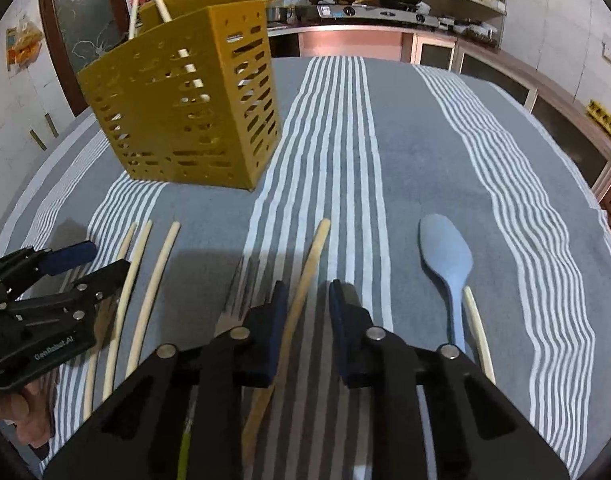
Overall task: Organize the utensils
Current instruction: 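Close the right tool on another wooden chopstick while the left tool grasps one too, then raise the chopstick in the right tool over the caddy while the left tool lowers its chopstick in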
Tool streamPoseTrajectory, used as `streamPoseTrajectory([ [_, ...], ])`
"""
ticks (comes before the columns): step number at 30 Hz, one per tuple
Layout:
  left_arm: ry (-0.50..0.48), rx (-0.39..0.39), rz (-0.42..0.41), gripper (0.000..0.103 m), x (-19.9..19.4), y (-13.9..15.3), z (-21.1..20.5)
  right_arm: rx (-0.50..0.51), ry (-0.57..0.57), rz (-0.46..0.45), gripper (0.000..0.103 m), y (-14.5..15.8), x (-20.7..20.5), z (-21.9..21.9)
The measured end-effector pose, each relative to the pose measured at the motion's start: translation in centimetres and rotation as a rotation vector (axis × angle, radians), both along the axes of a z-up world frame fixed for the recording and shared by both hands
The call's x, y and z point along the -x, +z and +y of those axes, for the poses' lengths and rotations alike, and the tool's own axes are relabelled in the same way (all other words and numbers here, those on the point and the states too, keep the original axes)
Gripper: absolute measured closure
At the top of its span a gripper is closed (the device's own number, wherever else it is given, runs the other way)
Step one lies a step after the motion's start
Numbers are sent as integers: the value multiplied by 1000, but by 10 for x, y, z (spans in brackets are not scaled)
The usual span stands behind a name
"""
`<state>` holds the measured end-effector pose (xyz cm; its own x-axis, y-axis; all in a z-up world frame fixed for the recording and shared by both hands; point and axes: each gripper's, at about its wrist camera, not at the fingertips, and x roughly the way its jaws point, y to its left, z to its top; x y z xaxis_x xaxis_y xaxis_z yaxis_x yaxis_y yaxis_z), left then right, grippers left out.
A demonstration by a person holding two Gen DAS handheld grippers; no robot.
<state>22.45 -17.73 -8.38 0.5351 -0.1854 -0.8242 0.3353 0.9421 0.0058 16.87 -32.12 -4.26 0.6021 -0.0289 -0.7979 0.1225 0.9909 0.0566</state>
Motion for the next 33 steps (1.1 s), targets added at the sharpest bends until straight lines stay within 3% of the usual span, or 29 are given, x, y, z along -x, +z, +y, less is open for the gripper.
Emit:
streamPoseTrajectory([
  [8, -20, -36, -6, 56, -17, -2, -12, 37, 3, 47, 82, -2, -27, 5],
  [10, -33, -38, -7, 62, -16, -2, -15, 51, 7, 53, 87, -3, -27, 7],
  [15, -44, -16, -5, 92, -15, 0, -14, 53, 9, 54, 98, -1, -25, 12],
  [18, -38, 9, 6, 98, -16, 2, -9, 43, 5, 45, 98, 0, -22, 12],
  [24, -28, 81, 42, 99, -24, 6, 7, 7, 1, 16, 98, 9, -18, 5],
  [33, -45, 123, -6, 99, -11, 31, 17, -62, 1, -88, 97, 40, 3, -3],
])
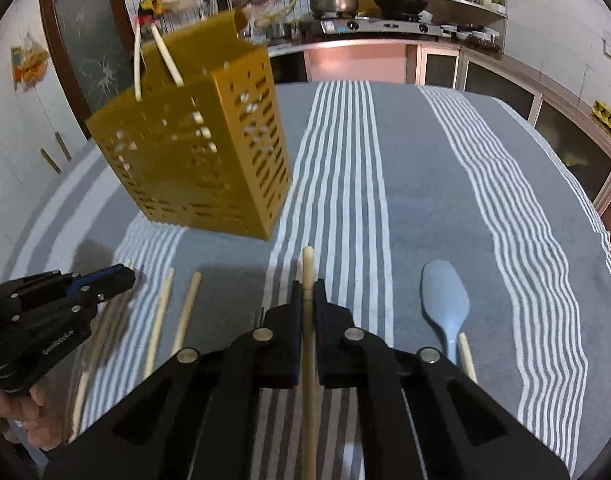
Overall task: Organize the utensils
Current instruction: 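Raise the chopstick in the right tool over the caddy while the left tool lowers its chopstick in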
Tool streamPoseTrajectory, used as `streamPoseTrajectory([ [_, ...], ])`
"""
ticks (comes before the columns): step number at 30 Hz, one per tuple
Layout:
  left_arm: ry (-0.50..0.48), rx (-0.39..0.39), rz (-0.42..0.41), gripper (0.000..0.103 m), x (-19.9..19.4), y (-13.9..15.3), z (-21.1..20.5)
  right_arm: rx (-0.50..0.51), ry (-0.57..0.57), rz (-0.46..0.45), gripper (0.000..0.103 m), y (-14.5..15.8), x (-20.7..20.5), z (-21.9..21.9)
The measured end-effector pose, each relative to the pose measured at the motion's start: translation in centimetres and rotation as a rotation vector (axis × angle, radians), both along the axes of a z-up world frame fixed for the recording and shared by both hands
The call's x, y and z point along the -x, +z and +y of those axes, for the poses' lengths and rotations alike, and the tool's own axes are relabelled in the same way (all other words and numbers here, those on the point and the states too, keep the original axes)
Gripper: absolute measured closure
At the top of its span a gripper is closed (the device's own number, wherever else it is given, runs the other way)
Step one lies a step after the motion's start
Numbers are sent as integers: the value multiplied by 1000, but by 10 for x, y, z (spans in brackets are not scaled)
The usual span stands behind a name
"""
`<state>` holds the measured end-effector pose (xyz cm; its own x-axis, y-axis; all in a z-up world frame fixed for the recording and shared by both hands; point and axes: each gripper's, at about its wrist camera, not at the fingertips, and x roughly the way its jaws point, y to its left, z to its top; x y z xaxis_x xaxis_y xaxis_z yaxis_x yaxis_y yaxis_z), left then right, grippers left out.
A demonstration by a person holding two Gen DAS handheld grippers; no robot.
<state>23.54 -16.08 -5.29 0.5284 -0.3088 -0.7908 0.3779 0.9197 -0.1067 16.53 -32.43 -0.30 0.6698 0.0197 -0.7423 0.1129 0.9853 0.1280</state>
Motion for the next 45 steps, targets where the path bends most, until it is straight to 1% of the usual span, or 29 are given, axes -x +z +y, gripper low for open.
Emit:
streamPoseTrajectory([
  [5, 4, 32, -51, 99, 11, 25, 5, -40, -6, -75, 97, 25, 10, -9],
  [11, 3, 66, -137, 99, 27, 63, 12, -43, 6, -159, 97, 53, 27, -8],
  [16, -1, 84, -184, 99, 37, 84, 17, -56, 18, -227, 97, 73, 42, -6],
  [29, -17, 123, -248, 99, 59, 113, 21, -59, 24, -302, 97, 96, 68, -3],
  [36, -19, 121, -265, 99, 65, 120, 20, -48, 25, -321, 97, 101, 75, -4],
  [40, -21, 128, -291, 99, 72, 126, 20, -43, 24, -339, 97, 106, 78, -3],
  [42, -23, 129, -306, 99, 75, 130, 21, -45, 28, -358, 97, 109, 80, -4],
  [45, -27, 135, -318, 99, 76, 137, 22, -28, 33, -405, 97, 122, 84, -1],
])
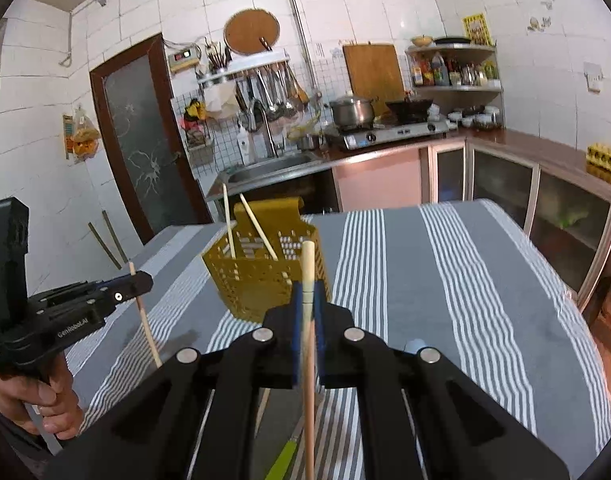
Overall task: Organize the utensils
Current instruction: 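Raise the chopstick in the right tool over the caddy while the left tool lowers its chopstick in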
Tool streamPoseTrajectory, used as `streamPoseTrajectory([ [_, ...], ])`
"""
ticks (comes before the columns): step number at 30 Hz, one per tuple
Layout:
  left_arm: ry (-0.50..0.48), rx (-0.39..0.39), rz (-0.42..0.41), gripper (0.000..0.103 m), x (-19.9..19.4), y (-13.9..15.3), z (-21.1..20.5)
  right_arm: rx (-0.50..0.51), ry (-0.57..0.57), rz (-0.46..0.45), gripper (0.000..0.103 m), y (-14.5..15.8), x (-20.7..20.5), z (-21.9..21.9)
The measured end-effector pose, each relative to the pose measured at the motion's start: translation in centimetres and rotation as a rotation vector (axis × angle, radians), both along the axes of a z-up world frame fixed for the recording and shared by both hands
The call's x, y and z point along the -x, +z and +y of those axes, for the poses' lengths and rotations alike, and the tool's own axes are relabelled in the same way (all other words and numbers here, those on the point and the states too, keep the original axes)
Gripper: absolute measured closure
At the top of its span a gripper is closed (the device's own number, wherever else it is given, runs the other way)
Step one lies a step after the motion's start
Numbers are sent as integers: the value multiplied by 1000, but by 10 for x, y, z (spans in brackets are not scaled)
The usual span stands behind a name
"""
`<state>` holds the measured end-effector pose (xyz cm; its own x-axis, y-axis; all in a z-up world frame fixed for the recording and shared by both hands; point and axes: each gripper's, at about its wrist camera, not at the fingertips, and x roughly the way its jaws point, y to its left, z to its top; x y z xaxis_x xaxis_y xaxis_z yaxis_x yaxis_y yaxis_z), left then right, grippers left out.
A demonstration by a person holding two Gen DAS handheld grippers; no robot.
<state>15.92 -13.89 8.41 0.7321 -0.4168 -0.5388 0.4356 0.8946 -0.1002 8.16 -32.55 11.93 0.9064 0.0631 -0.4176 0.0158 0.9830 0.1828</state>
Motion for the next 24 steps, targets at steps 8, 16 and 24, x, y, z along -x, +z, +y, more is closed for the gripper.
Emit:
streamPoseTrajectory([
  [8, -4, 14, -70, 99, -5, 39, 1, 34, 6, -90, 97, 37, -3, 5],
  [16, 1, 40, -152, 99, -20, 82, 7, 73, 12, -160, 97, 72, -22, 16],
  [24, 10, 66, -248, 99, -53, 125, 1, 91, 19, -230, 97, 107, -61, 26],
])
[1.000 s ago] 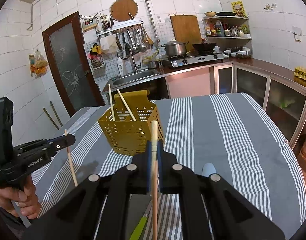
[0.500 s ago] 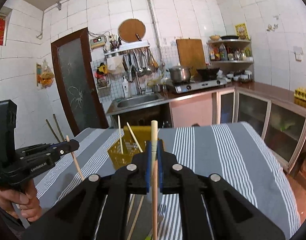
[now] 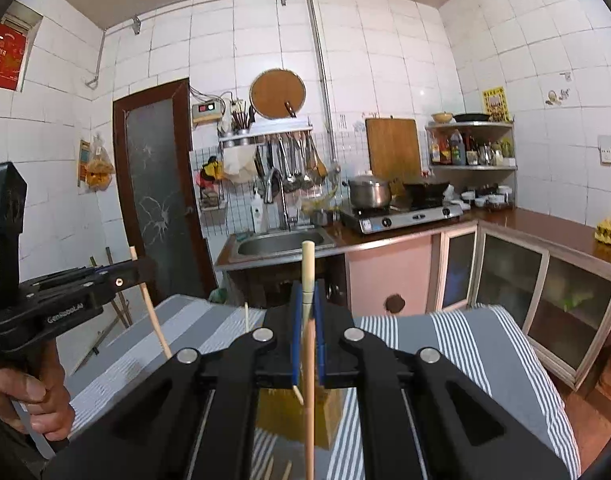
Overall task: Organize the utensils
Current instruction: 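Raise the chopstick in the right tool over the caddy while the left tool lowers its chopstick in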
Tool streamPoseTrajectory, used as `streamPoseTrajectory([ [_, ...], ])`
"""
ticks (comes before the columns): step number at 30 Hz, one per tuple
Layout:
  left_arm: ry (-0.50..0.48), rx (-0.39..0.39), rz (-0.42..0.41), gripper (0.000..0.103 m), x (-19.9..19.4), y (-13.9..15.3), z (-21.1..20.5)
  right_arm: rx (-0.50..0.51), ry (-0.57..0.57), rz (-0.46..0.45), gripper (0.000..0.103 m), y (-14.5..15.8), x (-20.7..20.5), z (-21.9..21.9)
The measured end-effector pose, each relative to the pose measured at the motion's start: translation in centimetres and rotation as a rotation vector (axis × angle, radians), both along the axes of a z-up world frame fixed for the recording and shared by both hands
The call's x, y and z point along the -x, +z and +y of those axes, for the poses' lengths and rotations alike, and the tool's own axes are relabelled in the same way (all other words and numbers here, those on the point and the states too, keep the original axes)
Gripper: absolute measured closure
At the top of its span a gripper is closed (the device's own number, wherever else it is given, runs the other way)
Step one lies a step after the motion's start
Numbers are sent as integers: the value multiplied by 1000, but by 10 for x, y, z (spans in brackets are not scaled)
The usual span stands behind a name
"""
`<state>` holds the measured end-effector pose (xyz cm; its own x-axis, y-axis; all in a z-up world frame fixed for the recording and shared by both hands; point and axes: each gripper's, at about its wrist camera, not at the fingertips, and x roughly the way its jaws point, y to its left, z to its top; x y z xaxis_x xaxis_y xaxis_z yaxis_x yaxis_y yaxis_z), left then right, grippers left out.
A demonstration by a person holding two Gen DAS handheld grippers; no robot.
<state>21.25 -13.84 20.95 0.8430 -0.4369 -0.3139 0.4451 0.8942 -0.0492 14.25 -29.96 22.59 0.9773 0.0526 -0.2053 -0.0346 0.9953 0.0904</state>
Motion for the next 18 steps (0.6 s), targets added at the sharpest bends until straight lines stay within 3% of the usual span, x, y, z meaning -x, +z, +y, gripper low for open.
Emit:
streamPoseTrajectory([
  [8, 11, 33, -57, 99, -44, 16, -8, 10, 8, -71, 97, 20, -47, 10],
  [18, 27, 86, -6, 99, -94, -17, -4, -2, 2, -72, 97, -6, -101, 10],
])
